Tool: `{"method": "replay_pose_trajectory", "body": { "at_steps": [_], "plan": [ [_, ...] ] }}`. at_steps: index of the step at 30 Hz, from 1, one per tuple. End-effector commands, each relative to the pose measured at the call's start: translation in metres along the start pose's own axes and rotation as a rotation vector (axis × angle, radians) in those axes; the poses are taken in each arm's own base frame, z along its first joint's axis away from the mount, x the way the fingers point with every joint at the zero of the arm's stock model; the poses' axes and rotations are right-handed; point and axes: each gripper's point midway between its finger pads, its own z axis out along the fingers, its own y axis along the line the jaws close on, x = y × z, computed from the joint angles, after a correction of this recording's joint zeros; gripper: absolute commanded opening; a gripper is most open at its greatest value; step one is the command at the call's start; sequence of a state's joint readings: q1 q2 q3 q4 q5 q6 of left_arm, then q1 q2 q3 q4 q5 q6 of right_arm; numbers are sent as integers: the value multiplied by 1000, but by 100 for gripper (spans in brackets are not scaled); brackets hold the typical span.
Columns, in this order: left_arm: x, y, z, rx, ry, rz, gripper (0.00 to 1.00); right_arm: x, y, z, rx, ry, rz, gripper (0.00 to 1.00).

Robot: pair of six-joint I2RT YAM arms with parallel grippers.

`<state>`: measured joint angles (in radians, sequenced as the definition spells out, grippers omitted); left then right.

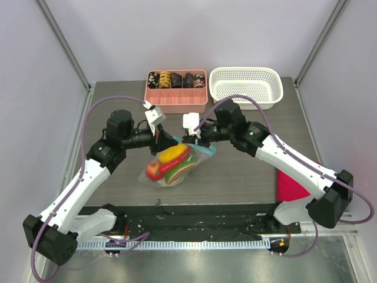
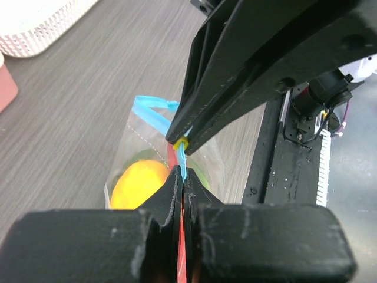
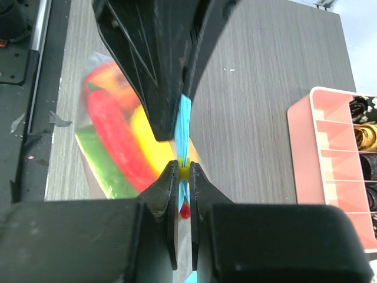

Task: Place the food in the zip-top bag and seal the zipper
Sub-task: Zip the zipper food storage bag at the center of the board.

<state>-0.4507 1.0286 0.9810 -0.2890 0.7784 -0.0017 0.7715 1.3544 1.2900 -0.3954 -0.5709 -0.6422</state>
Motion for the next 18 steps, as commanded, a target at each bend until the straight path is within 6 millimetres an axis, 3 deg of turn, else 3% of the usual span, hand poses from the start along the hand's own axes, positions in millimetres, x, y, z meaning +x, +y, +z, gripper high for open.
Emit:
{"method": "replay_pose_trajectory", "body": {
  "at_steps": [1, 8, 18],
  "plan": [
    [-55, -17, -16, 24, -171, 139, 0, 35, -8, -6, 33, 110, 25, 2],
    [-57, -19, -19, 21, -181, 144, 0, 46, -11, -12, 33, 135, 27, 4],
    [-70, -25, -29, 19, -207, 173, 0, 82, -16, -21, 35, 210, 39, 4]
  ]
}}
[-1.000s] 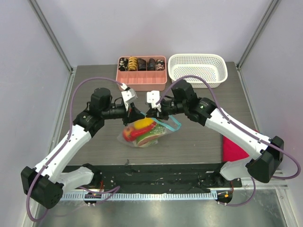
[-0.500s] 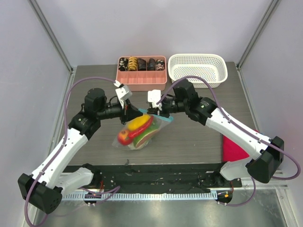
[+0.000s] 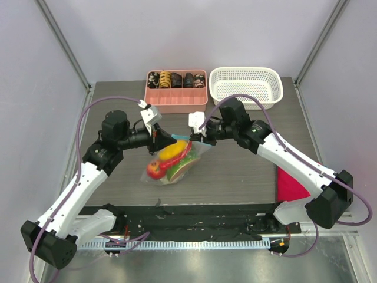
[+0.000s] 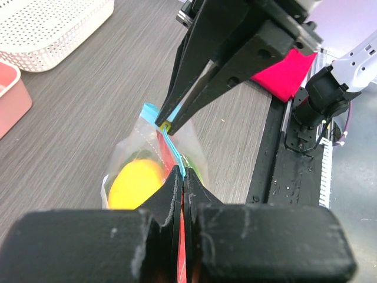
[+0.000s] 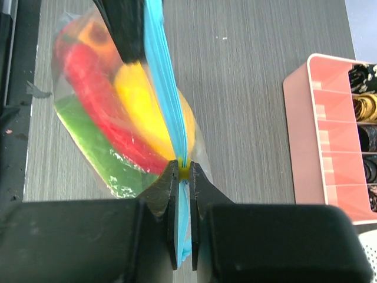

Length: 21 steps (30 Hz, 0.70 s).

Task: Place the food in the zip-top bag and seal the zipper
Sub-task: Zip the zipper food storage bag at the center of the board.

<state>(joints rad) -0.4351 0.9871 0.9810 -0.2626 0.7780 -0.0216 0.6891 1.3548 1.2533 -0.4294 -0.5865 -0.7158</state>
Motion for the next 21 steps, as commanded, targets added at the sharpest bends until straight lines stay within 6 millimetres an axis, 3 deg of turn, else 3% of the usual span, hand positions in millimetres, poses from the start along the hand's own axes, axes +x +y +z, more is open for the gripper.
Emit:
{"method": "replay_pose_trajectory", "body": {
  "at_steps": [1, 21],
  "plan": [
    [-56, -20, -17, 36, -157, 145, 0, 51, -4, -9, 18, 151, 36, 4],
    [-53, -16, -26, 16, -159, 144, 0, 109, -12, -26, 21, 269, 42, 1]
  ]
}}
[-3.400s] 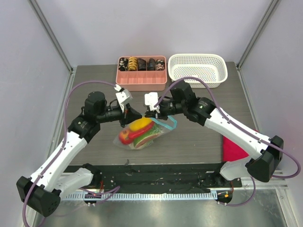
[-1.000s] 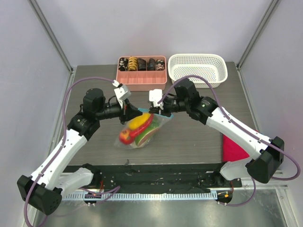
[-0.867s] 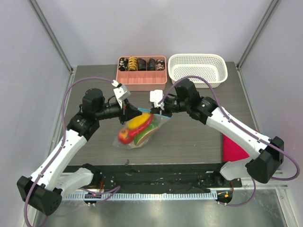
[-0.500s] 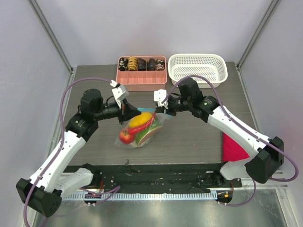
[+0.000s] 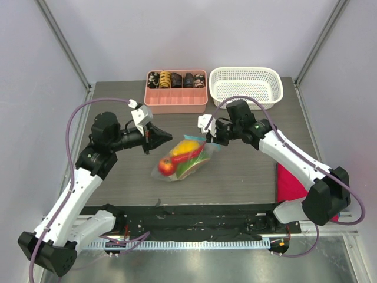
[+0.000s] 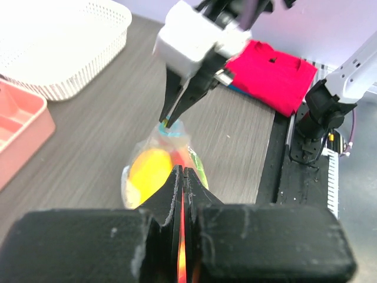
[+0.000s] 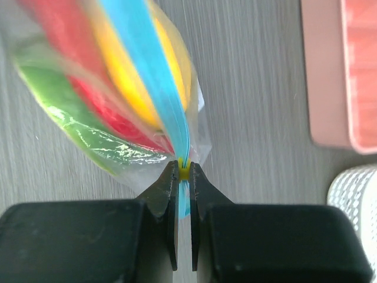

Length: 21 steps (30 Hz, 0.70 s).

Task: Place the food in the zip-top bag and seal the zipper
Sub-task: Zip the zipper food storage bag at the center of the board.

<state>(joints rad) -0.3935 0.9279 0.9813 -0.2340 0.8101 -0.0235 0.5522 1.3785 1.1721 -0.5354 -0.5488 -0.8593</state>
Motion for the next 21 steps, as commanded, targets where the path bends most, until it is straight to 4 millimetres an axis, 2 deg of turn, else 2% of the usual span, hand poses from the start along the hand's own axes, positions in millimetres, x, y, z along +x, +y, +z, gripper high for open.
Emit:
{"method": "replay_pose_trajectory", "body": {
  "at_steps": [1, 4, 5, 6, 7, 8, 9, 10, 13, 14, 18, 20, 21],
  "plan": [
    [-34, -10, -9, 24, -93, 89, 0, 22, -3, -3, 5, 63, 6, 1],
    [-28, -12, -8, 49, -78, 102, 0, 4, -7, -8, 8, 17, 52, 1],
    [-24, -11, -7, 57, -71, 125, 11, -12, -9, -12, 1, -30, 54, 1],
    [-18, -11, -7, 59, -63, 130, 34, -20, -10, -14, 2, -52, 85, 1],
    [-18, -7, -7, 39, -66, 142, 64, -31, -11, -18, 3, -82, 90, 1],
    [-18, -4, -7, 20, -66, 146, 75, -46, -14, -24, 9, -120, 87, 1],
    [-19, -1, -6, 9, -66, 144, 95, -56, -10, -24, -1, -138, 114, 1],
    [-20, -1, -5, 12, -64, 140, 100, -63, -9, -26, -3, -152, 117, 1],
    [-20, -12, -3, 88, -47, 125, 100, -90, 1, -32, -22, -202, 112, 1],
    [-20, -11, -2, 75, -46, 122, 100, -96, 5, -34, -27, -212, 108, 1],
    [-16, -14, 3, 96, -38, 155, 100, -105, 20, -33, -55, -228, 92, 1],
    [-6, -15, 5, 111, -3, 181, 98, -106, 23, -32, -56, -237, 77, 1],
    [0, -12, 8, 123, 15, 247, 95, -107, 22, -32, -52, -242, 70, 1]
  ]
}}
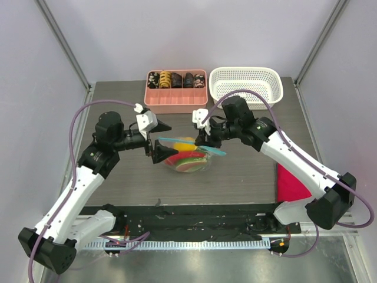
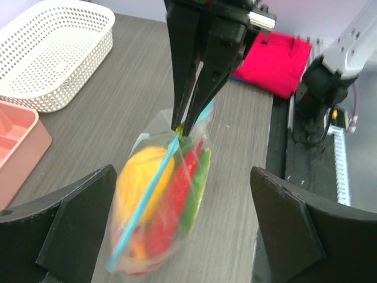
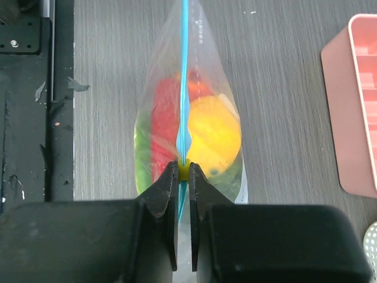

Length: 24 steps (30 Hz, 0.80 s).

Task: Place the food in the zip-top bag and seal the zipper
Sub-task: Zip the zipper food storage bag at the center of the board.

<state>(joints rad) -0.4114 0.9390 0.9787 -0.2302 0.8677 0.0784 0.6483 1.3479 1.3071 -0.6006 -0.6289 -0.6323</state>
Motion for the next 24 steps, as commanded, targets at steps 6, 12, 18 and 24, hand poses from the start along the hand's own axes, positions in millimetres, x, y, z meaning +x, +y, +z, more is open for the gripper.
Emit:
{"method": "replay_pose_trajectory", "body": {
  "at_steps": [6, 12, 18, 24],
  "plan": [
    [18, 7, 13, 122, 114, 311, 88, -35, 6, -7, 8, -99, -68, 1],
    [47, 14, 34, 143, 232, 400, 68, -43, 13, -5, -5, -113, -89, 1],
    [64, 11, 44, 150, 300, 412, 48, -47, 13, -4, 14, -108, -104, 1],
    [74, 14, 35, 112, 368, 364, 0, -36, 10, -7, 60, -70, -139, 1]
  ]
}}
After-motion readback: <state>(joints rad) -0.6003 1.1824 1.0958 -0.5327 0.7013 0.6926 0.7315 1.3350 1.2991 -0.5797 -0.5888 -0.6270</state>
